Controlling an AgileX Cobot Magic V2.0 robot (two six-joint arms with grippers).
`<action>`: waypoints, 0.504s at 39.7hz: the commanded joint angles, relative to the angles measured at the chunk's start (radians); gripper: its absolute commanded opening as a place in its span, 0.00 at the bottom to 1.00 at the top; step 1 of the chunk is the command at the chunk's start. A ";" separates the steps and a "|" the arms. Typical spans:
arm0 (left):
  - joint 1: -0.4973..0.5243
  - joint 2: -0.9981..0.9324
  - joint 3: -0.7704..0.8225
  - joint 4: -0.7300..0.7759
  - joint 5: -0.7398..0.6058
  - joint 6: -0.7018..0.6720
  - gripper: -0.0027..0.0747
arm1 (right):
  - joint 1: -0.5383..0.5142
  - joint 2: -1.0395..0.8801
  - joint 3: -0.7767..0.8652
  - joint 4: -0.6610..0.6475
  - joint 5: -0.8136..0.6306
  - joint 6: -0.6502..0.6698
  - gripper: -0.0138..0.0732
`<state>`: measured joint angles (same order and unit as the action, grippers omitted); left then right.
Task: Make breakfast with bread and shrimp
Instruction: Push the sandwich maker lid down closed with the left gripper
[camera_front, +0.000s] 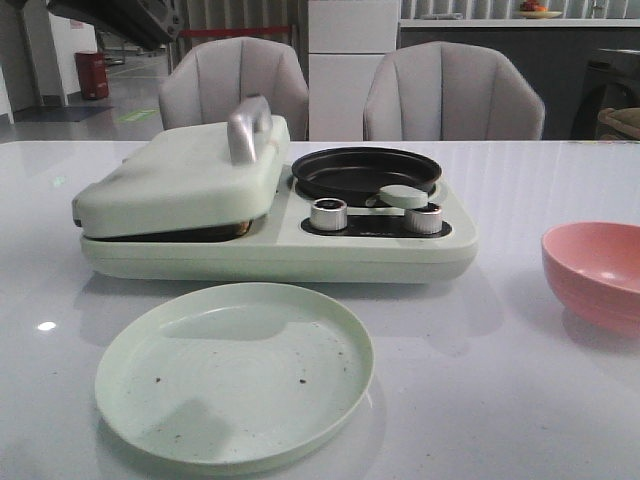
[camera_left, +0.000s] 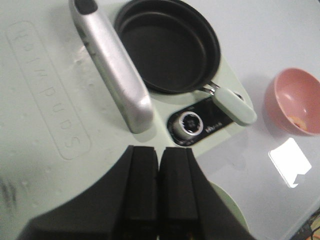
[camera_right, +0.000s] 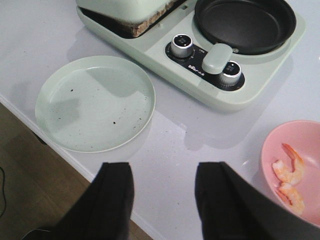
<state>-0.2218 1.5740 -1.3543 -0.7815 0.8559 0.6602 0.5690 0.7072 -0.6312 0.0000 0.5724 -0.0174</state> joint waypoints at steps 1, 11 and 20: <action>-0.069 -0.132 0.062 -0.043 -0.072 0.045 0.16 | -0.001 -0.003 -0.029 -0.006 -0.076 0.000 0.63; -0.307 -0.308 0.213 0.007 -0.084 0.045 0.16 | -0.001 -0.003 -0.029 -0.006 -0.076 0.000 0.63; -0.555 -0.405 0.305 0.185 -0.114 -0.089 0.17 | -0.001 -0.003 -0.029 -0.006 -0.076 0.000 0.63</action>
<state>-0.7053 1.2269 -1.0458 -0.6649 0.8063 0.6647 0.5690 0.7072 -0.6312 0.0000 0.5724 -0.0174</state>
